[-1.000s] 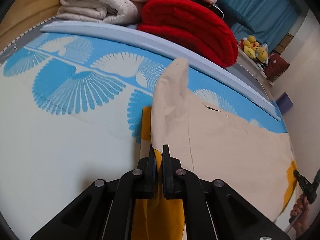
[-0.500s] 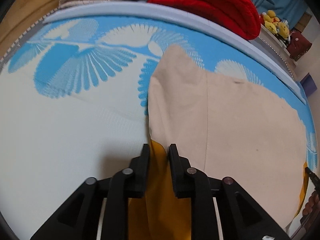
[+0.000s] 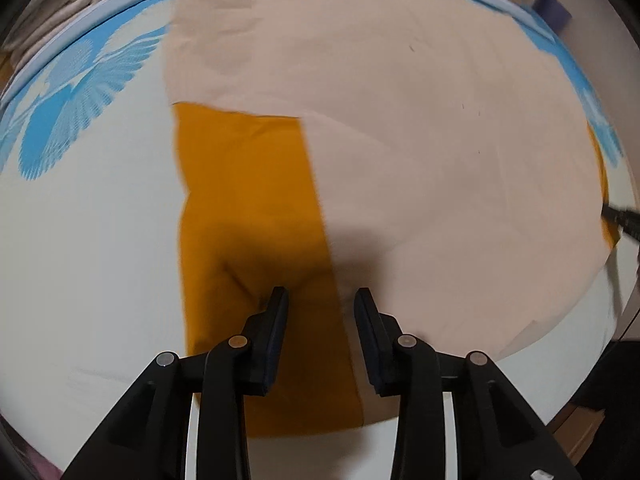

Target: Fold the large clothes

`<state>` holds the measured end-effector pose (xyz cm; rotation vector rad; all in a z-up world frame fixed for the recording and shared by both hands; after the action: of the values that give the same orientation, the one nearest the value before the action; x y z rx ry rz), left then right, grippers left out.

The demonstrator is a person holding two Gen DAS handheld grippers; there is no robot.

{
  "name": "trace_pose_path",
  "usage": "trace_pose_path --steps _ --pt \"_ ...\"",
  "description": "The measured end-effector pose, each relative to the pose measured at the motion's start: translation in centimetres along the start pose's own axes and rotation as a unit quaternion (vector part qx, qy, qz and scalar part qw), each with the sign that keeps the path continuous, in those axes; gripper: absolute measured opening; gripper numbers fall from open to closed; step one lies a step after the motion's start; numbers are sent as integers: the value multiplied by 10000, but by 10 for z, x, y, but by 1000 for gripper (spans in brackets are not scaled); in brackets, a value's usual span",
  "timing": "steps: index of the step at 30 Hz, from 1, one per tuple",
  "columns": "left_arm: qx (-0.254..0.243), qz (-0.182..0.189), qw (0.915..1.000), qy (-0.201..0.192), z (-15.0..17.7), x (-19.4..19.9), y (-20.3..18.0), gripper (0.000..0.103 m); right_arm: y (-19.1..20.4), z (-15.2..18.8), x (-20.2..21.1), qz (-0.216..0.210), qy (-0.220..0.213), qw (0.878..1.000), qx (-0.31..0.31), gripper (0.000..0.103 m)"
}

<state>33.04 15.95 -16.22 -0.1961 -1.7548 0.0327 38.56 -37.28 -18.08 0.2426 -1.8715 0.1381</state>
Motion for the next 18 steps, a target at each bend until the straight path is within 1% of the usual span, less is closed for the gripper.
trace_pose_path --steps 1,4,6,8,9,10,11,12,13,14,15,16,17,18 --pt "49 -25 10000 -11 3 2 4 33 -2 6 0 -5 49 10000 -6 15" --pt "-28 -145 9999 -4 18 -1 11 33 -10 17 3 30 100 9998 -145 15" --pt "31 -237 9997 -83 25 2 11 33 -14 24 2 98 225 9996 -173 15" --pt "185 -587 9981 -47 32 10 10 33 -13 27 2 185 315 9991 -234 15" --pt "261 -722 9970 -46 34 14 9 33 -15 30 4 295 397 9982 -335 16" --pt "441 -866 9952 -103 37 22 9 33 -17 29 7 399 432 9974 -422 16" --pt "732 -870 9932 -246 42 33 9 33 -20 29 13 551 388 9960 -587 16" --pt "1083 -720 9904 -460 49 44 9 33 -22 29 19 627 286 9950 -723 16" --pt "1405 -529 9864 -668 56 53 10 33 -22 29 29 677 93 9935 -915 16" --pt "1716 -339 9806 -880 64 56 8 35 -22 29 40 723 -121 9912 -1106 17" --pt "1890 -208 9766 -1009 70 58 8 36 -22 30 54 791 -399 9867 -1360 23" --pt "2168 9 9689 -1193 83 58 7 37 -22 32 63 778 -601 9830 -1553 34" --pt "2353 64 9643 -1216 87 54 4 37 -20 36 74 693 -825 9782 -1776 41" --pt "2533 108 9594 -1240 92 51 4 37 -16 41 83 543 -1043 9722 -2024 53"
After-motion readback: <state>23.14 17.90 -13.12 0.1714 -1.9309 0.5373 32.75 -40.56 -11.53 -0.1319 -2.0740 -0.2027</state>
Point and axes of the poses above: each gripper's, at about its wrist camera, not at the fingertips, and x roughly against the way its jaws point, y to its left, z to its underside, the point moved 2 cm from there along -x, roughly the way its jaws point, and after that the axes turned 1 degree about -x, right-handed, at the moved point
